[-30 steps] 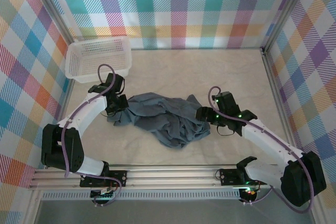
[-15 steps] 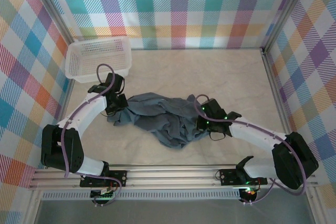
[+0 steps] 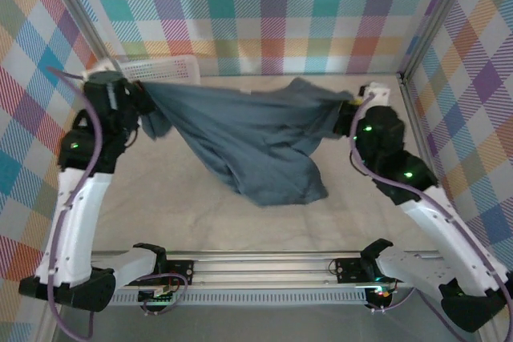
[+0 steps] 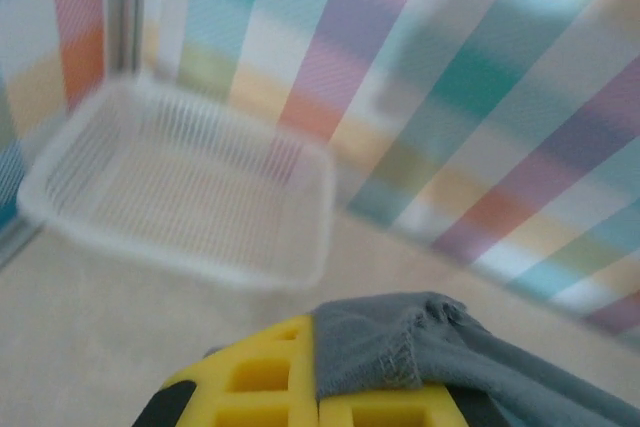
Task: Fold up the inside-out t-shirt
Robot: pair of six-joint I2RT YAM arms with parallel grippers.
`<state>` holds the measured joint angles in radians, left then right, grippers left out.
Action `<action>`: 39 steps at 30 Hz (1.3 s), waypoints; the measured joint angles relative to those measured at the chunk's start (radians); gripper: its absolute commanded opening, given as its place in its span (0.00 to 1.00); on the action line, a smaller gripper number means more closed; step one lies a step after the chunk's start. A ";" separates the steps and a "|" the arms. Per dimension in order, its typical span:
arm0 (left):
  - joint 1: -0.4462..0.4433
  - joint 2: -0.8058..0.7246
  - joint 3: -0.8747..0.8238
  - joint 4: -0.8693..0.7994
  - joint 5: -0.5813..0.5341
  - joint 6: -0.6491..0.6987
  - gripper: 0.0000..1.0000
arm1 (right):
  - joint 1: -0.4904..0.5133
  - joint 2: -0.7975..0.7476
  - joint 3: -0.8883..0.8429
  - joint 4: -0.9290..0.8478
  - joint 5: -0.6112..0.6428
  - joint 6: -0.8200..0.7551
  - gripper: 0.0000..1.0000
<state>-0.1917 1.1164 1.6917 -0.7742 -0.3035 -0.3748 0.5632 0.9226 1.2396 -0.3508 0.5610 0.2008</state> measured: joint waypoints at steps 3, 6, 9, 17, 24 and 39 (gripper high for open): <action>0.000 -0.024 0.122 0.036 0.051 0.054 0.00 | 0.000 -0.048 0.100 0.018 -0.001 -0.090 0.00; 0.000 -0.039 0.216 0.072 0.136 0.095 0.00 | 0.000 -0.097 0.176 0.016 -0.025 -0.153 0.00; 0.000 -0.045 0.282 0.101 0.208 0.116 0.00 | 0.000 -0.118 0.261 0.001 -0.068 -0.195 0.00; 0.000 -0.053 0.318 0.121 0.262 0.141 0.00 | 0.000 -0.085 0.424 -0.042 -0.125 -0.297 0.00; 0.000 0.127 0.375 0.120 0.262 0.139 0.00 | -0.039 0.089 0.453 -0.055 -0.041 -0.402 0.00; -0.077 1.012 0.441 0.196 0.249 0.123 0.66 | -0.569 1.075 0.969 -0.406 -0.372 -0.171 0.75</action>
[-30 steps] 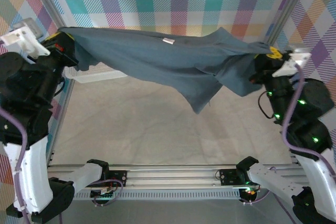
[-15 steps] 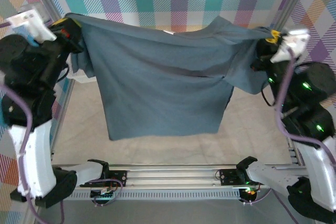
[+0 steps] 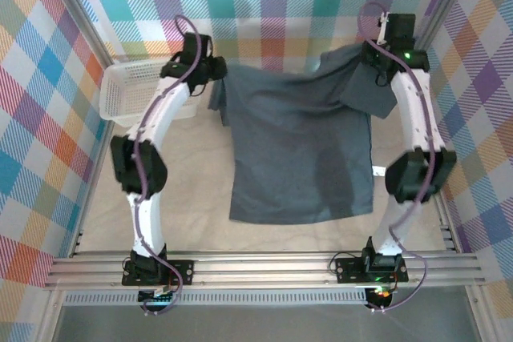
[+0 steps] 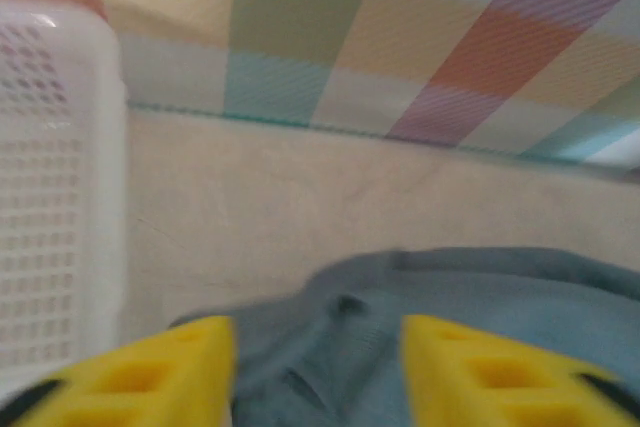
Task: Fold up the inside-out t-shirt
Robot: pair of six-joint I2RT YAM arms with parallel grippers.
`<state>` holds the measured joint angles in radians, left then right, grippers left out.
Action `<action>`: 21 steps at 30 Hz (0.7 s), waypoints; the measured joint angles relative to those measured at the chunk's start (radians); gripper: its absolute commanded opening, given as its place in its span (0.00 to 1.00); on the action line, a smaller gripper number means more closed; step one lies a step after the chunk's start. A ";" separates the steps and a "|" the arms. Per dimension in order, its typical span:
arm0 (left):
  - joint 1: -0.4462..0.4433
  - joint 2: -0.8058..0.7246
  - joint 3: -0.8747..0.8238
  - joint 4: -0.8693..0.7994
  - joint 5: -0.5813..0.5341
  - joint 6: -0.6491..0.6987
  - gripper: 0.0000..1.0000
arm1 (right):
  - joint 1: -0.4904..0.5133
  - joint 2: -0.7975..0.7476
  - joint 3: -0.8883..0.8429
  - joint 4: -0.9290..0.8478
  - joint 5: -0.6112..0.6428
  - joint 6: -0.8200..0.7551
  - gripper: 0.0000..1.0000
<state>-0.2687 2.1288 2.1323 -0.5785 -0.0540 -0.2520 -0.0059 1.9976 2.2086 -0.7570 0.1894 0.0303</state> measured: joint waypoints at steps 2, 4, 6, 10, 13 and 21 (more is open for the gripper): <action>-0.002 0.093 0.093 -0.023 0.009 0.005 0.71 | -0.014 0.134 0.158 -0.096 -0.019 0.016 0.77; -0.002 0.103 0.119 -0.042 0.014 0.009 0.74 | -0.018 0.183 0.221 -0.173 -0.048 0.019 0.78; -0.002 0.050 0.105 -0.035 0.025 0.010 0.77 | -0.018 0.165 0.207 -0.234 -0.087 0.023 0.79; -0.013 -0.246 -0.148 0.060 0.067 0.006 0.85 | -0.018 -0.021 0.014 -0.270 -0.196 0.047 0.81; -0.046 -0.530 -0.375 0.151 0.102 0.023 0.88 | -0.018 -0.247 -0.213 -0.252 -0.286 0.118 0.83; -0.288 -0.986 -0.786 0.242 0.275 0.266 1.00 | -0.013 -0.996 -1.144 -0.009 -0.469 0.602 0.75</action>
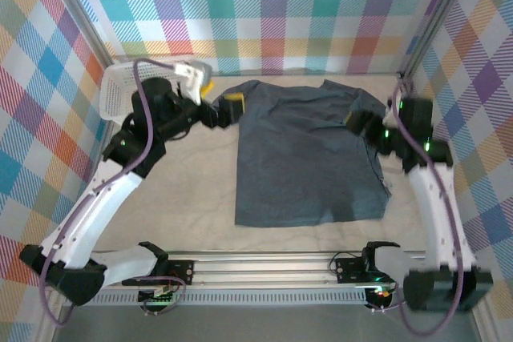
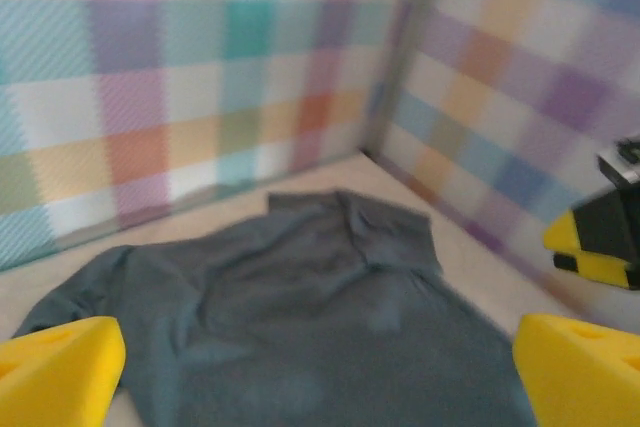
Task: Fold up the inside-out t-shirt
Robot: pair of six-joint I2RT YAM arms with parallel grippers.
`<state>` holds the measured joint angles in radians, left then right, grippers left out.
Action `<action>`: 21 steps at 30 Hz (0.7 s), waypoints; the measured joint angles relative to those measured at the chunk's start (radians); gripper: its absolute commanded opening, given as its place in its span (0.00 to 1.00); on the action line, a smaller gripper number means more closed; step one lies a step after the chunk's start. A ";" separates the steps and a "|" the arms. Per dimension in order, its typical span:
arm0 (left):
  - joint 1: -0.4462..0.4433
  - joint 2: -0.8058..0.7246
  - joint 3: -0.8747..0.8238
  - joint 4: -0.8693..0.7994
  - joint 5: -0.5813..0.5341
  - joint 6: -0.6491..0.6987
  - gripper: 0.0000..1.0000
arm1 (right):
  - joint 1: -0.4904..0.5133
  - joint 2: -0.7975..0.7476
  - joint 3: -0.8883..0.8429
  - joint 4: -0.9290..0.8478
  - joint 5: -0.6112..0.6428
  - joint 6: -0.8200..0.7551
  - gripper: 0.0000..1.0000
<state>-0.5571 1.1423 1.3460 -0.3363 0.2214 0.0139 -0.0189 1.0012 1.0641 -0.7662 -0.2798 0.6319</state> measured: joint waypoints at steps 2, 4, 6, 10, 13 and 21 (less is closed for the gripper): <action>-0.068 -0.034 -0.078 -0.032 0.014 0.079 1.00 | 0.008 -0.077 -0.138 -0.034 -0.019 0.073 0.75; -0.126 -0.057 -0.172 -0.072 0.015 0.150 1.00 | 0.034 -0.078 -0.231 -0.084 -0.045 0.114 0.75; -0.157 -0.082 -0.256 -0.111 0.017 0.201 1.00 | 0.084 -0.038 -0.274 -0.125 -0.060 0.124 0.76; -0.171 -0.142 -0.357 -0.163 0.014 0.280 1.00 | 0.282 0.033 -0.336 -0.150 -0.062 0.163 0.77; -0.175 -0.179 -0.377 -0.162 0.013 0.321 1.00 | 0.395 0.079 -0.385 -0.114 -0.063 0.208 0.75; -0.175 -0.182 -0.385 -0.148 0.009 0.346 1.00 | 0.481 0.251 -0.470 0.034 -0.037 0.275 0.43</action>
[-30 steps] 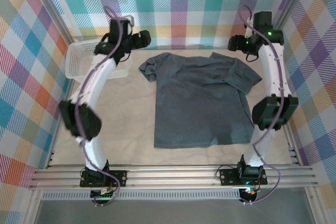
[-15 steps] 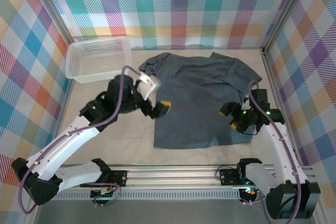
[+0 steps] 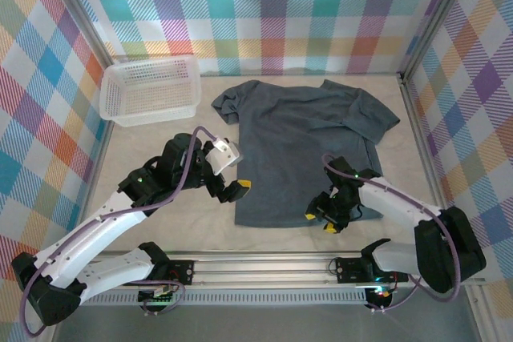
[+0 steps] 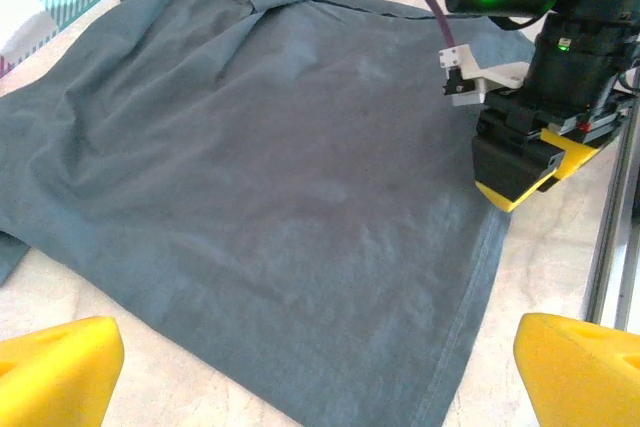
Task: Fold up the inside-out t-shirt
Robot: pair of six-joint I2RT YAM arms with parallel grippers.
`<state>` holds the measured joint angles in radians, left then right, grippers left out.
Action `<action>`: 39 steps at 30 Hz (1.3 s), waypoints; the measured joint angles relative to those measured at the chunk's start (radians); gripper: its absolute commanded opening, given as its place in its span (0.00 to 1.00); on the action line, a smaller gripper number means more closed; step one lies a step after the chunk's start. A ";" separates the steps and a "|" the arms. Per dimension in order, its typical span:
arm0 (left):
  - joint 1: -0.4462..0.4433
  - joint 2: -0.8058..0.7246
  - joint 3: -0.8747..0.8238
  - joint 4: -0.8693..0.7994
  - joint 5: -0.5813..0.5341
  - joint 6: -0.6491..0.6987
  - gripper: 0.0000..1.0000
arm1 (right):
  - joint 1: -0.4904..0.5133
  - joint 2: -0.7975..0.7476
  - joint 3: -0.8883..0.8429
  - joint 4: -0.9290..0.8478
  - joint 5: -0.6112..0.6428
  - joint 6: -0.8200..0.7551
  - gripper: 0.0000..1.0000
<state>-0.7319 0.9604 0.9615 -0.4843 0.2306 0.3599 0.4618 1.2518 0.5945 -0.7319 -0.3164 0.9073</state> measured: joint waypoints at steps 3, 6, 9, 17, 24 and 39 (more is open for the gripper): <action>0.000 0.002 -0.017 0.014 -0.004 -0.001 1.00 | 0.001 0.043 0.000 0.045 0.021 0.000 0.37; 0.000 0.009 -0.019 0.016 -0.008 -0.004 1.00 | 0.003 0.079 0.000 0.071 0.031 -0.003 0.36; 0.000 0.010 -0.028 0.023 -0.015 -0.008 1.00 | 0.003 0.085 0.000 0.084 0.038 -0.009 0.25; 0.000 0.019 -0.046 0.036 -0.014 -0.031 1.00 | 0.003 0.076 0.000 0.090 0.047 -0.014 0.00; 0.000 0.058 -0.046 0.045 0.016 -0.036 1.00 | 0.003 0.000 0.031 0.032 0.027 -0.032 0.10; -0.049 0.150 -0.093 0.101 0.068 -0.058 1.00 | 0.003 -0.013 0.150 -0.021 0.002 -0.056 0.00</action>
<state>-0.7807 1.1099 0.8680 -0.3828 0.2985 0.3023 0.4652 1.2388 0.7444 -0.7528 -0.3149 0.8513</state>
